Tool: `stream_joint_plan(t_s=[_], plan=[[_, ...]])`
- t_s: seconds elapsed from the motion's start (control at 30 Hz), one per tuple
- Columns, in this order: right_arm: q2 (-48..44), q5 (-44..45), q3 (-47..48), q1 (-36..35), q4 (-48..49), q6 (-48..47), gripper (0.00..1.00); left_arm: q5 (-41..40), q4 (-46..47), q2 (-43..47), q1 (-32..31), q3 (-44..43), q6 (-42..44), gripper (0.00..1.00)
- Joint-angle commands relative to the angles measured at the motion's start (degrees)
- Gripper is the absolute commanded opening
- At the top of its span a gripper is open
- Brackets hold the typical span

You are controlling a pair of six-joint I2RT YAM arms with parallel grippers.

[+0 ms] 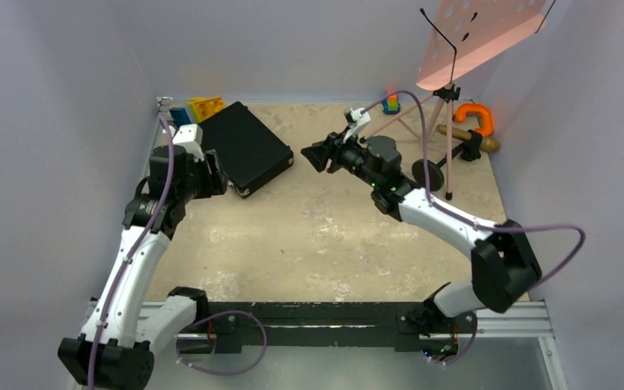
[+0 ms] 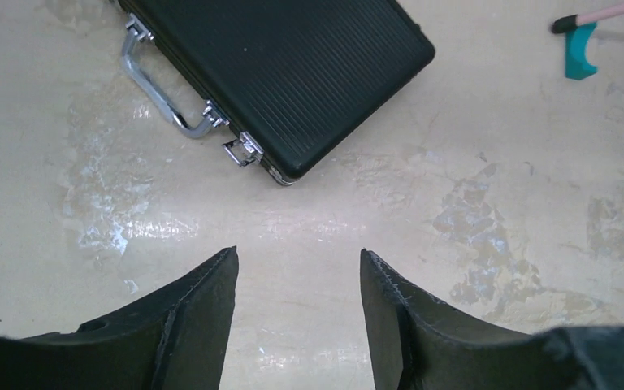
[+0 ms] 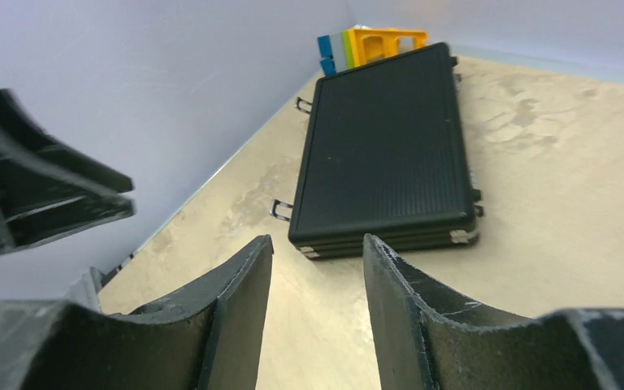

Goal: Pack up texas hold em set

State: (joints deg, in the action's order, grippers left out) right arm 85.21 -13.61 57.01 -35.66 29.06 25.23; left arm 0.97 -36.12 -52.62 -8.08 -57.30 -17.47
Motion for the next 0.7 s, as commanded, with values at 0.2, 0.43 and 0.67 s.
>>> stream_joint_plan(t_s=[0.2,0.43,0.67], plan=[[-24.81,14.72,-10.31,1.55,-12.51,-10.80,0.50,1.80,4.75,-21.22,5.45,-9.31,-8.51,0.45],[-35.37,19.87,-15.75,1.94,-13.86,-11.81,0.50,2.34,9.55,-32.65,5.97,-11.08,-8.57,0.19],[-40.04,22.88,-18.46,2.00,-14.03,-12.47,0.50,-3.19,9.02,-39.35,5.97,-13.41,-7.12,0.09]])
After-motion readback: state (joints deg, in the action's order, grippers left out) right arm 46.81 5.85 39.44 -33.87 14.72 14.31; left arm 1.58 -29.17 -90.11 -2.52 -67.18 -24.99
